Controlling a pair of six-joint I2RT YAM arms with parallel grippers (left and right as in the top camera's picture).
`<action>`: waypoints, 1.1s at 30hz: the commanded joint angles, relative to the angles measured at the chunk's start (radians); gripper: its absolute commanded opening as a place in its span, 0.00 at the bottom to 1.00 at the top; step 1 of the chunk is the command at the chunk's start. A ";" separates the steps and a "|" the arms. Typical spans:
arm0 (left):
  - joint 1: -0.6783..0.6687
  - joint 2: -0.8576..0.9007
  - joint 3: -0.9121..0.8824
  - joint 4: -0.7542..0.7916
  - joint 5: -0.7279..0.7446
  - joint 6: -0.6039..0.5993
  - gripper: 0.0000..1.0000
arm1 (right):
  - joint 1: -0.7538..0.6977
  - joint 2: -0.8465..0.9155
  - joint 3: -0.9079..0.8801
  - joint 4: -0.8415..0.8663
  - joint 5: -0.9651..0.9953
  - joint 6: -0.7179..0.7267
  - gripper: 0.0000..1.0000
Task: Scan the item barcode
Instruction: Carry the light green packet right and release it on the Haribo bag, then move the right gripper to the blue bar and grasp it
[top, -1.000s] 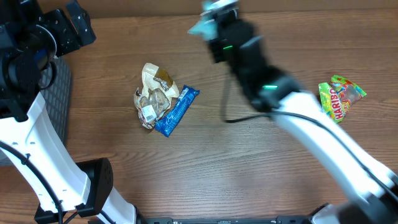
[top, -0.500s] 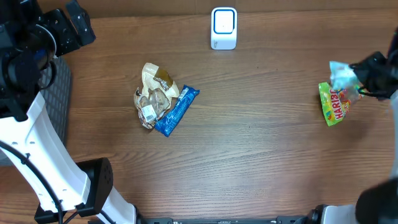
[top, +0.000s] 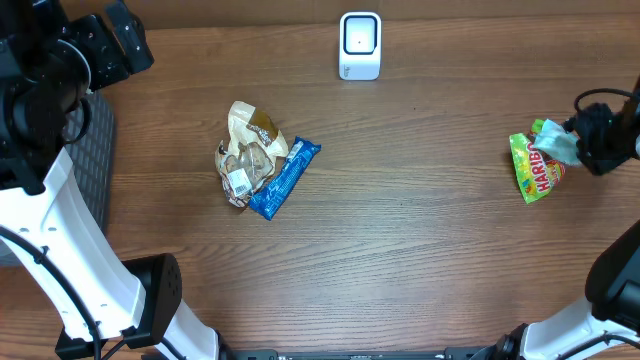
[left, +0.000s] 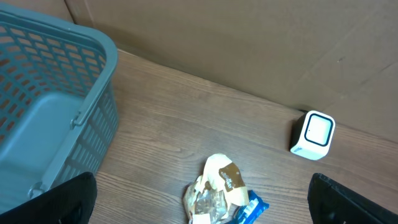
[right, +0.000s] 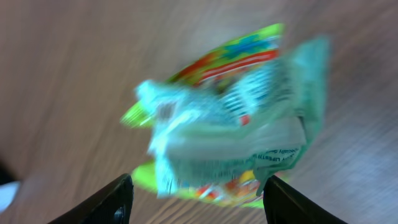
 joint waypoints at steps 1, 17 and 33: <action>0.004 0.006 0.003 0.002 -0.012 -0.006 1.00 | 0.113 -0.113 0.079 0.049 -0.217 -0.166 0.68; 0.004 0.006 0.003 0.002 -0.012 -0.006 1.00 | 0.780 0.105 0.078 0.247 -0.192 0.166 0.75; 0.004 0.006 0.003 0.002 -0.012 -0.006 1.00 | 1.146 0.280 0.078 0.373 -0.076 0.369 0.66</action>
